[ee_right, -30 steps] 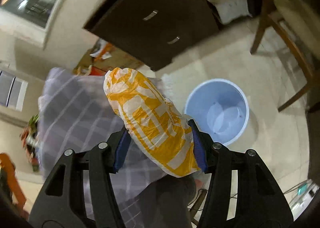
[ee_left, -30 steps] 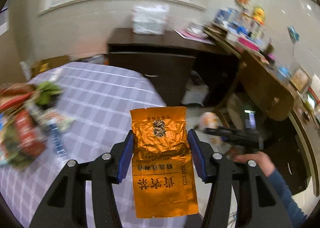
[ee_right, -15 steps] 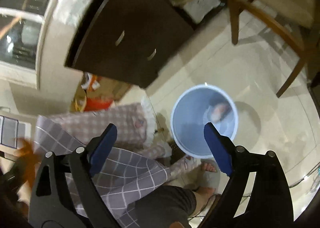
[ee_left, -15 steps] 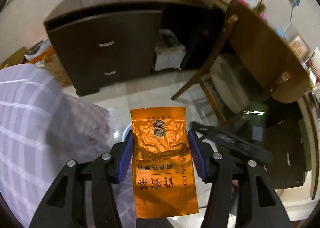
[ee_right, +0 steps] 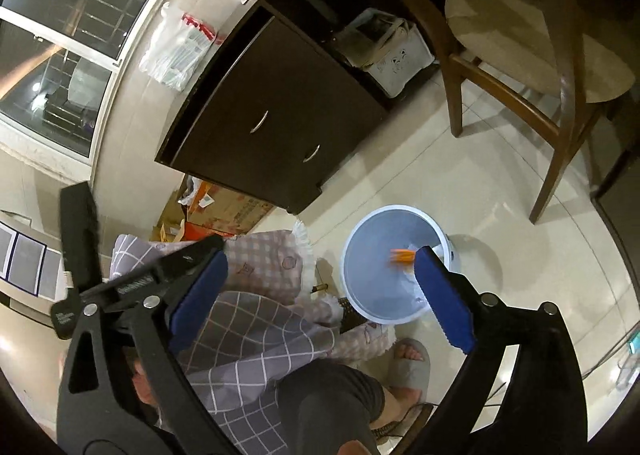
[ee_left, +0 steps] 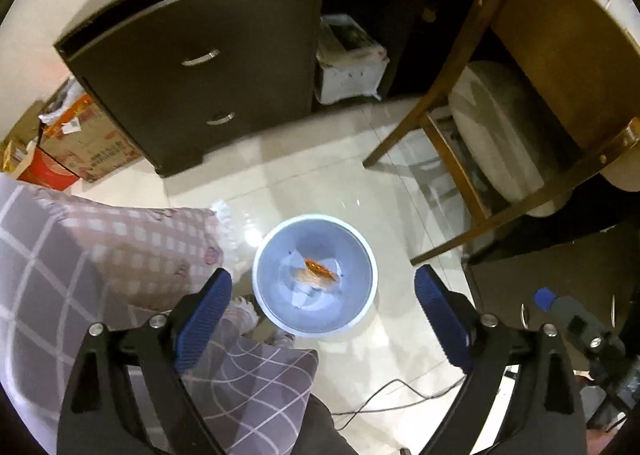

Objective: Collect trash
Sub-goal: 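Carry both items over the blue bin and open both tools to drop them, then bring both empty tools back over the table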

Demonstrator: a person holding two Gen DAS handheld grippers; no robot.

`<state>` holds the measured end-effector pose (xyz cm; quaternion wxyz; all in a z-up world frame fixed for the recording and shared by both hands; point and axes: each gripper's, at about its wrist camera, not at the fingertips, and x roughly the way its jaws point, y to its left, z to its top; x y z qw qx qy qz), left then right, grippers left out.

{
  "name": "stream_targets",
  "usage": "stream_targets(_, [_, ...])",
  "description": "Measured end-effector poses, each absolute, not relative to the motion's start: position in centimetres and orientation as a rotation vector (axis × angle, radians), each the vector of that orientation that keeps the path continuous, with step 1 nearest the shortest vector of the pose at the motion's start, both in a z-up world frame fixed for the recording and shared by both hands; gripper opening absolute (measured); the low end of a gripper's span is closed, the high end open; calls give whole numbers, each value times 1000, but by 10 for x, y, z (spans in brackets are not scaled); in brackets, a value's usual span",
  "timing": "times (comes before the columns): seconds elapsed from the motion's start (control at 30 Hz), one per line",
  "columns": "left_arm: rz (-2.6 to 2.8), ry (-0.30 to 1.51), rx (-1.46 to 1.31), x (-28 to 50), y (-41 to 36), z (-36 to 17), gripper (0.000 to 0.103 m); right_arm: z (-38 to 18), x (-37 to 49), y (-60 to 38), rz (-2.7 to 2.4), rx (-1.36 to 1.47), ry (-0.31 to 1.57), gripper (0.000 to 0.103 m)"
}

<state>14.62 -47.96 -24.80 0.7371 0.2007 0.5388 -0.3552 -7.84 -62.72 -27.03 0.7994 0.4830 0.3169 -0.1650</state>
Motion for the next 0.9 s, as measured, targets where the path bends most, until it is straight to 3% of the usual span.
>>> stream_targets(0.23, [-767, 1061, 359, 128, -434, -195, 91, -244, -78, -606, -373, 976, 684, 97])
stream_targets(0.6, [-713, 846, 246, 89, -329, -110, 93, -153, -57, -527, -264, 781, 631, 97])
stream_targets(0.9, [-594, 774, 179, 78, -220, -80, 93, -105, -16, -432, -122, 601, 656, 97])
